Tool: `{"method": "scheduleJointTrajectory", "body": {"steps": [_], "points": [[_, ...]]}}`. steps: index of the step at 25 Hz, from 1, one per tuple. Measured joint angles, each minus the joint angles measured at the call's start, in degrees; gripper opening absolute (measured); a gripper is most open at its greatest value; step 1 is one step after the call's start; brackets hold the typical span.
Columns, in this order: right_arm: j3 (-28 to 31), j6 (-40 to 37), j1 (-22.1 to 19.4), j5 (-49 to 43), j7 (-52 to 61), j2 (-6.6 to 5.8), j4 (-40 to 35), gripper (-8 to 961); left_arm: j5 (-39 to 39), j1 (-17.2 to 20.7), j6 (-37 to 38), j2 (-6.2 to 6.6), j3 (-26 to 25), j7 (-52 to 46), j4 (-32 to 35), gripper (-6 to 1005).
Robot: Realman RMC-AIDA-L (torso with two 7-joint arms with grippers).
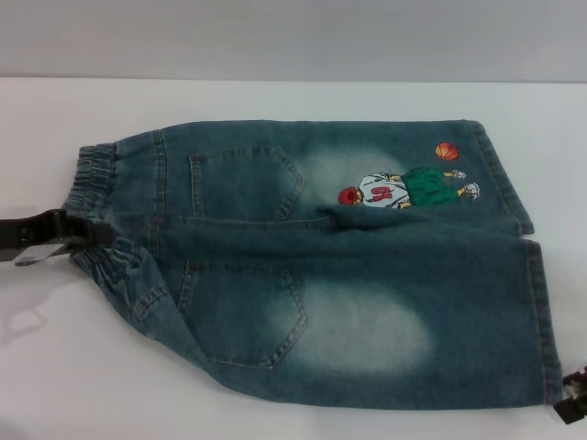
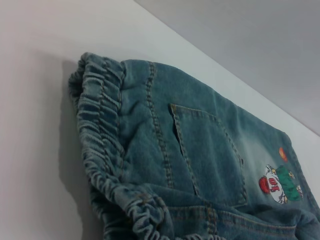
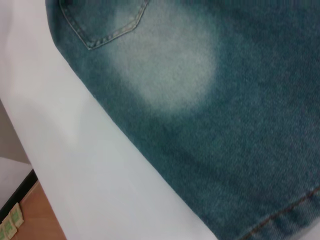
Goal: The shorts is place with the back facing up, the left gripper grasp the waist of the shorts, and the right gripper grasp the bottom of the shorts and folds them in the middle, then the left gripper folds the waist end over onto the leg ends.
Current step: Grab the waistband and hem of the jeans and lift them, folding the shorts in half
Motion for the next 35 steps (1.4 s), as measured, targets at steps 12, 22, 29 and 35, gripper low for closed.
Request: {"method": "scheduleJointTrajectory", "body": {"steps": [12, 22, 29, 35], "points": [[0.0, 0.4, 2.4, 0.4, 0.0, 1.37, -0.3, 512, 0.0, -0.1, -0.4, -0.32, 0.1, 0.1, 0.0, 162], [-1.0, 0.1, 3.6, 0.5, -0.4, 2.56, -0.5, 503, 0.0, -0.1, -0.6, -0.46, 0.1, 0.2, 0.0, 167], [-2.2, 1.3, 3.8, 0.4, -0.5, 3.31, -0.6, 466, 0.0, -0.1, -0.6, -0.55, 0.1, 0.2, 0.0, 170], [-2.2, 2.1, 4.0, 0.4, -0.6, 3.93, -1.2, 245, 0.0, -0.1, -0.6, -0.54, 0.1, 0.2, 0.0, 173]]}}
